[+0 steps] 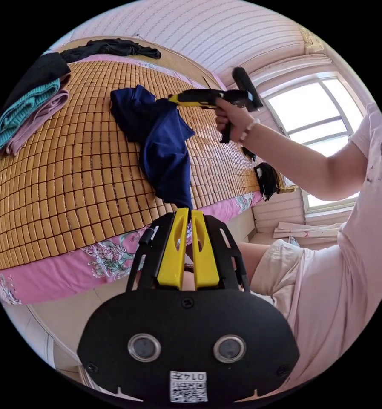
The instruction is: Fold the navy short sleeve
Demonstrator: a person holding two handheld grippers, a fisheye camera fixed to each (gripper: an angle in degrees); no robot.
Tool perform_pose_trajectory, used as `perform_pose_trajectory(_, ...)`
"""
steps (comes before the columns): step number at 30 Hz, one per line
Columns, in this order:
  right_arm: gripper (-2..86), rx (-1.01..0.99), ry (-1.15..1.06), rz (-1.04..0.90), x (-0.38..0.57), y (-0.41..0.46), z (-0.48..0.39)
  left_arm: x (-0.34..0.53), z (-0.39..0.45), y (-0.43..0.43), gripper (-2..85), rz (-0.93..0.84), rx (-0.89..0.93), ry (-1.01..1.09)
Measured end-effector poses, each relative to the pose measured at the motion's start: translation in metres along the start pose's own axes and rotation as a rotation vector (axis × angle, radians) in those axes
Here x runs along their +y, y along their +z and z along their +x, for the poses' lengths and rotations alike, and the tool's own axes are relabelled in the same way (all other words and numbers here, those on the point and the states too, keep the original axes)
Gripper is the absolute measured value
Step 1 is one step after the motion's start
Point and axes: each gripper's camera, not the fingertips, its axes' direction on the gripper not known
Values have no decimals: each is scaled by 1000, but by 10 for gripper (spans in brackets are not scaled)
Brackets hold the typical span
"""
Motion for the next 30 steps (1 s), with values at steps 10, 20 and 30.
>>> perform_pose_trajectory(10, 19, -233, 485, 302, 225, -312, 60, 7, 74, -166, -10, 219, 94, -26)
perform_pose_trajectory(20, 18, -478, -4, 665, 292, -621, -37, 28, 221, -429, -10, 757, 129, 285)
perform_pose_trajectory(30, 17, -312, 123, 521, 177, -663, 69, -141, 197, -380, -10, 610, -63, 193)
